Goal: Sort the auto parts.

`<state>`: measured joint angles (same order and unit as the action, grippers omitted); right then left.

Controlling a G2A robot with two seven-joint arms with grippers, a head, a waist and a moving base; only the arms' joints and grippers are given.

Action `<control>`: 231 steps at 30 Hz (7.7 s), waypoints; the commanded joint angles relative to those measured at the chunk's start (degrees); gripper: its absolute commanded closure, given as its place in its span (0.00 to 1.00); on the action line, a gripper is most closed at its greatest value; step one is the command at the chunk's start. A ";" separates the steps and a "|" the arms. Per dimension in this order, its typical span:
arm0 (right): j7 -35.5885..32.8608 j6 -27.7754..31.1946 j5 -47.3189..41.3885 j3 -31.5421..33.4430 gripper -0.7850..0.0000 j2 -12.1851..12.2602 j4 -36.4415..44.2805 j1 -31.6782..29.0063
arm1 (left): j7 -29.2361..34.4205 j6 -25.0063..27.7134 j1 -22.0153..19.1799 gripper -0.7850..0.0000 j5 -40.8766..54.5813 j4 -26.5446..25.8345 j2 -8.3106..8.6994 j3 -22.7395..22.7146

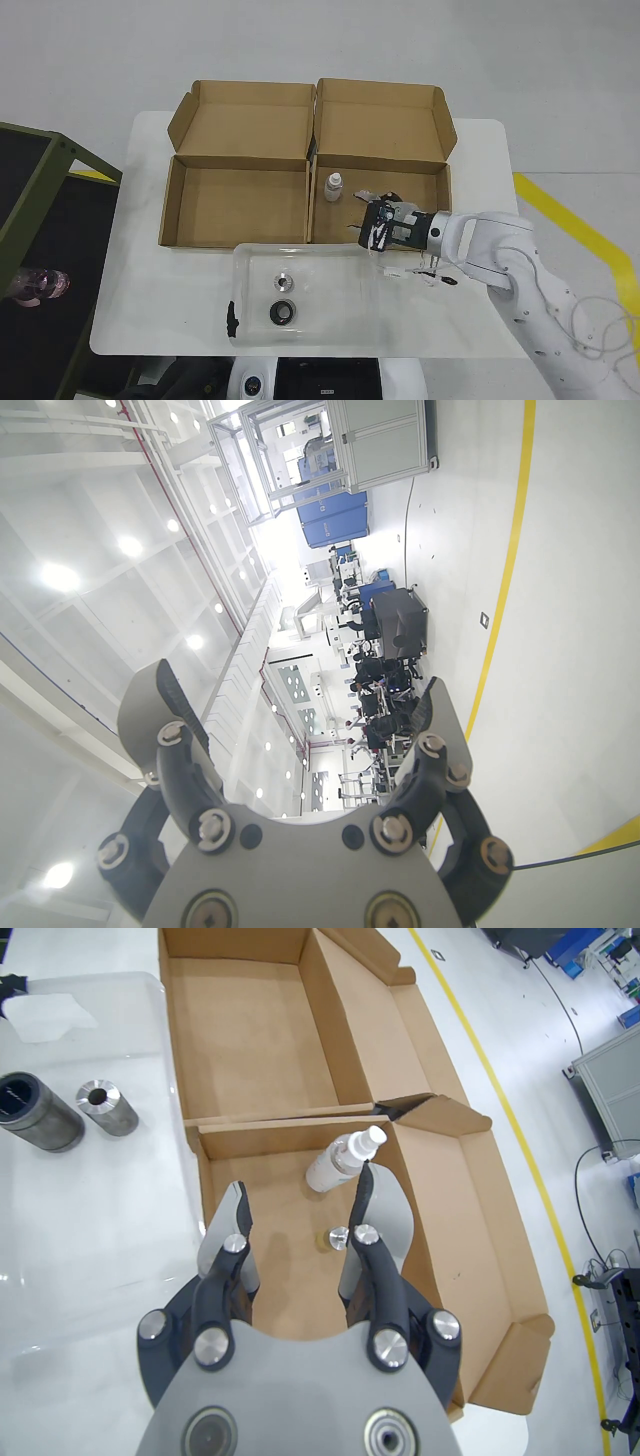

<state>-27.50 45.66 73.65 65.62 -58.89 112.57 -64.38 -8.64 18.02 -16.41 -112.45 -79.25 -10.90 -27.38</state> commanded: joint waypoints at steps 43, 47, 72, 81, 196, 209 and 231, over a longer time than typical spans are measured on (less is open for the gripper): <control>2.00 -1.81 4.94 -27.29 0.55 -6.58 -10.27 9.65 | 0.00 0.00 0.00 0.00 0.00 0.00 0.00 0.00; 2.03 -2.06 4.93 -28.40 0.55 -7.25 -11.93 10.54 | 0.00 0.00 0.00 0.00 0.00 0.00 0.00 0.00; 1.62 -3.27 5.92 -34.46 0.54 -11.47 -20.27 14.51 | 0.00 0.00 0.00 0.00 0.00 0.00 0.00 0.00; 1.94 -3.91 6.43 -35.35 0.56 -12.69 -22.16 15.21 | 0.00 0.00 0.00 0.00 0.00 0.00 0.00 0.00; 10.14 -12.41 -4.61 -30.43 1.00 -21.80 -43.97 34.38 | 0.00 0.00 0.00 0.00 0.00 0.00 0.00 0.00; 6.77 -15.41 -2.90 -34.47 1.00 -25.60 -50.54 36.90 | 0.00 0.00 0.00 0.00 0.00 0.00 0.00 0.00; 2.69 -15.76 1.75 -35.58 0.80 -28.31 -53.96 36.20 | 0.00 0.00 0.00 0.00 0.00 0.00 0.00 0.00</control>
<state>-24.78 29.95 75.18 29.96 -87.14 58.66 -28.12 -8.64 18.02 -16.41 -112.45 -79.25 -10.90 -27.38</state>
